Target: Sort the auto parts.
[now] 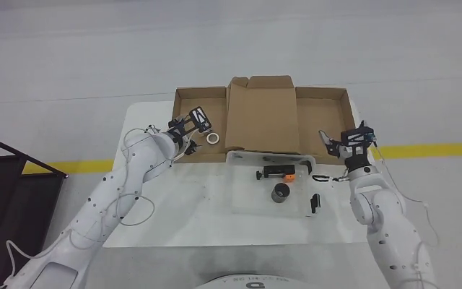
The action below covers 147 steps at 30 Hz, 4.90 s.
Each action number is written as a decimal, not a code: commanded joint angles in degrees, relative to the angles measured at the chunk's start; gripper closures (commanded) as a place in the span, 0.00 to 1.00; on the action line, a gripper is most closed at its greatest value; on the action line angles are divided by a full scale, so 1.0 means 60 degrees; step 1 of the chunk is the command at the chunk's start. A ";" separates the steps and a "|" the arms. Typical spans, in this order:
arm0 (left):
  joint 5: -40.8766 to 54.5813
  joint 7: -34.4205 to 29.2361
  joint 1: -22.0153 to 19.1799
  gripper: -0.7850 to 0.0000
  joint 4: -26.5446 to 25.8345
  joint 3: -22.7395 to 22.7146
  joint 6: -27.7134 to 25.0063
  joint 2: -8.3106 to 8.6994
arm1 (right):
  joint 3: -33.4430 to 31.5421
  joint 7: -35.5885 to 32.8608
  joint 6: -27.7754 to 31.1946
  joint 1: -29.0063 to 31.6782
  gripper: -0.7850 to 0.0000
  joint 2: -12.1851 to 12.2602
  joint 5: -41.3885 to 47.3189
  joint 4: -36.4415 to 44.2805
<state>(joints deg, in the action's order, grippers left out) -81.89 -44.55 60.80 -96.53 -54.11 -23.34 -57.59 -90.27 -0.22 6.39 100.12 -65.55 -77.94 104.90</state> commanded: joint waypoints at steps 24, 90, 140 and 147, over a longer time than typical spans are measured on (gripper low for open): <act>0.0000 0.0001 0.0000 0.00 0.0000 0.0000 -0.0001 0.0000 | -0.0473 -0.1110 0.8412 0.0037 0.28 0.0497 0.1742 0.0089; 0.0000 0.0001 0.0000 0.00 0.0000 0.0000 -0.0001 0.0000 | 0.1542 -0.2245 0.7609 -0.0234 0.28 0.1045 -0.2204 0.0169; 0.0000 0.0001 0.0000 0.00 0.0000 0.0000 -0.0001 0.0000 | 0.2484 0.4504 0.8603 -0.1021 1.00 0.3332 0.3725 -0.1655; 0.0000 0.0001 0.0000 0.00 0.0000 0.0000 -0.0001 0.0000 | 0.2358 0.6694 0.8603 -0.0812 1.00 0.4078 0.3406 -0.2278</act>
<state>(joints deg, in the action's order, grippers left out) -81.89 -44.55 60.80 -96.53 -54.11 -23.34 -57.59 -76.25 38.33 58.00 95.13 -41.51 -57.15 91.52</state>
